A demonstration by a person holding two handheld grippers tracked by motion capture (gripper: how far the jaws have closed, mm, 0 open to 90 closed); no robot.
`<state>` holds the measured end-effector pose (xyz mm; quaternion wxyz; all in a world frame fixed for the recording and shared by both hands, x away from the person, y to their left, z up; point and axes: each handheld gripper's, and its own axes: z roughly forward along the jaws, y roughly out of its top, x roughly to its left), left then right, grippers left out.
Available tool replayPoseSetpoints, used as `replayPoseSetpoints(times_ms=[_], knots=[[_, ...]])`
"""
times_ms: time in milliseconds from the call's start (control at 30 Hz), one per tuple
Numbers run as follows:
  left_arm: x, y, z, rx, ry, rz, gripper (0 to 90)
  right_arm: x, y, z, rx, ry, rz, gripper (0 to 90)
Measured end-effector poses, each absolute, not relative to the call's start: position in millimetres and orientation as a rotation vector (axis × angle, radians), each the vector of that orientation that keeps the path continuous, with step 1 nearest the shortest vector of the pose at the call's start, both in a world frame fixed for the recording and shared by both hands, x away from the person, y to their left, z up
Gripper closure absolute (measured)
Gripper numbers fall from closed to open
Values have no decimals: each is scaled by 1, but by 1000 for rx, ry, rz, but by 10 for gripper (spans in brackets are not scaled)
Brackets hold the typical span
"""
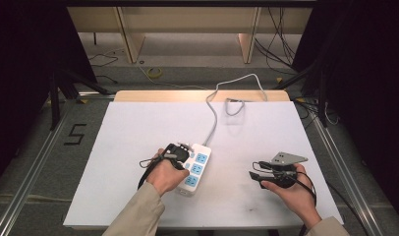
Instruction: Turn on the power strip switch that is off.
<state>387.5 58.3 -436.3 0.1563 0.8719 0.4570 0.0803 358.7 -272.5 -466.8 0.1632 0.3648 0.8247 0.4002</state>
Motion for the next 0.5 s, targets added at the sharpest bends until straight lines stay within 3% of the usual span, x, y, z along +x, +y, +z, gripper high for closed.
replayPoseSetpoints(times_ms=[500], knots=[[387,58,-436,2500,1293,237,900,359,-272,-467,1039,2355,1140,435]])
